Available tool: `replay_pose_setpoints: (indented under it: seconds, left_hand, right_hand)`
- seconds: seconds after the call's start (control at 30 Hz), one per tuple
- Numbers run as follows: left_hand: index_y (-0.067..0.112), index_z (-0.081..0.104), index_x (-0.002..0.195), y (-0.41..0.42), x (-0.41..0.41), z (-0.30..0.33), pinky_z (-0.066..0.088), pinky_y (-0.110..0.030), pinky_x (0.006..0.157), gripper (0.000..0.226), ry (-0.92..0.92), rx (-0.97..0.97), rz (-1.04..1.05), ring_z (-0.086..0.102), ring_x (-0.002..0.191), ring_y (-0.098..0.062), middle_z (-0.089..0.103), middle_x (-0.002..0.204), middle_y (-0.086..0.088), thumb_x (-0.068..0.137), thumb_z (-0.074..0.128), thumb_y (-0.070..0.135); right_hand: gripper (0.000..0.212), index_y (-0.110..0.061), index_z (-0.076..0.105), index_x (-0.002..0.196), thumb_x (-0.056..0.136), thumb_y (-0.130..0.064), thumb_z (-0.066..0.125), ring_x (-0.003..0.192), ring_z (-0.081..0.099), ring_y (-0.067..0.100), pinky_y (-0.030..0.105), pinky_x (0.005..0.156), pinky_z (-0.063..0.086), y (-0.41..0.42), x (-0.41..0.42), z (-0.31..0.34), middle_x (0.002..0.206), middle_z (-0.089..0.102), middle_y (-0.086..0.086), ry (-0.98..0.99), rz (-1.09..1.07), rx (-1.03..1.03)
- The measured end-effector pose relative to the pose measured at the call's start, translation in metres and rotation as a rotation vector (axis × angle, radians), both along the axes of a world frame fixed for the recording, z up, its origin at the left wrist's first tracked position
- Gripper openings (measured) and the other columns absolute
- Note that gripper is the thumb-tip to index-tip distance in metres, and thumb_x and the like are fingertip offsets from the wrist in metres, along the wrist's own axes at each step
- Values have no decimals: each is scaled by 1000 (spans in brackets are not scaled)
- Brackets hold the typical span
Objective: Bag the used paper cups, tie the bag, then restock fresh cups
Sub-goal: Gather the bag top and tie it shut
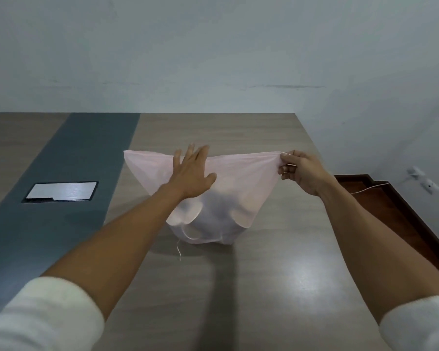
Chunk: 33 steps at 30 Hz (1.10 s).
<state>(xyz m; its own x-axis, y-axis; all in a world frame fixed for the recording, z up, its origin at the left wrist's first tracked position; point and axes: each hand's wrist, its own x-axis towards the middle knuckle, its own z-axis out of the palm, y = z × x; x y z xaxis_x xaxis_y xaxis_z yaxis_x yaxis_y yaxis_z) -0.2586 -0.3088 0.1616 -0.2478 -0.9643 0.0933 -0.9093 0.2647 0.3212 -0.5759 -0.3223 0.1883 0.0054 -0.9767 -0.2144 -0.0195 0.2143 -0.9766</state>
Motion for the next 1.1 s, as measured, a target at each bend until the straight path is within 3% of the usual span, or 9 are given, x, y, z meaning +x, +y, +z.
replay_pose_setpoints:
  seconds: [0.13, 0.3, 0.37, 0.47, 0.53, 0.67, 0.83, 0.93, 1.1]
  left_hand:
    - [22, 52, 131, -20, -1, 5, 11, -50, 118, 36, -24, 126, -30, 53, 128, -29, 66, 126, -5, 100, 48, 39]
    - [13, 59, 84, -14, -3, 5, 38, -40, 91, 31, 185, 190, -39, 59, 94, -33, 63, 88, -4, 104, 43, 30]
    - [17, 55, 74, -13, -7, 4, 36, -42, 98, 35, 173, 203, -20, 58, 95, -31, 62, 87, -2, 102, 40, 29]
    - [22, 48, 71, -6, -10, 0, 36, -47, 98, 32, 110, 202, -51, 54, 93, -27, 64, 97, -7, 101, 36, 23]
    - [17, 58, 88, 7, -9, -10, 36, -46, 97, 22, 73, 23, 3, 55, 96, -25, 65, 105, -5, 100, 40, 24]
    - [13, 63, 106, 34, -7, -44, 42, -42, 91, 22, -235, -337, -96, 57, 92, -28, 65, 102, -8, 96, 48, 27]
    - [14, 50, 79, 39, -21, -54, 41, -37, 68, 33, 123, 0, 129, 57, 78, -29, 61, 82, -4, 104, 33, 27]
    - [11, 54, 81, 34, -20, -53, 47, -42, 70, 33, 304, 178, 193, 60, 83, -33, 65, 84, -6, 102, 34, 27]
    - [17, 53, 87, 51, -17, -56, 37, -34, 60, 24, 15, 24, -90, 53, 71, -23, 56, 89, -1, 99, 40, 35]
  right_hand:
    - [24, -10, 53, 77, 100, -14, 59, 61, 58, 22, 33, 55, 45, 0, -5, -5, 78, 59, 13, 39, -32, 21]
    - [32, -12, 58, 119, 93, -31, 61, 112, 57, 32, 43, 92, 45, 0, 21, -36, 120, 60, 14, 1046, -364, -452]
    - [51, -9, 51, 139, 91, -24, 61, 128, 48, 29, 44, 107, 36, 15, 64, -48, 138, 55, 13, 1128, -59, -839]
    - [44, -12, 52, 136, 92, -21, 52, 125, 50, 31, 45, 111, 30, 28, 119, -76, 132, 60, 8, 1239, 293, -849]
    - [21, -13, 59, 106, 94, -19, 43, 97, 56, 33, 41, 95, 33, 24, 132, -85, 101, 64, 8, 1196, 231, -782]
    - [30, -8, 56, 78, 97, -22, 38, 82, 59, 38, 43, 77, 41, 9, 137, -71, 85, 67, 16, 966, 367, -398]
    - [23, -16, 59, 102, 93, -31, 44, 91, 55, 25, 43, 93, 41, 28, 129, -90, 100, 64, 4, 1273, 319, -725]
    - [12, -18, 48, 89, 98, -25, 42, 74, 46, 25, 42, 82, 41, 49, 125, -114, 85, 57, 4, 1300, 356, -777]
    - [32, -17, 41, 71, 103, -19, 38, 68, 50, 28, 35, 66, 31, 37, 122, -121, 75, 59, 9, 1030, 459, -392]
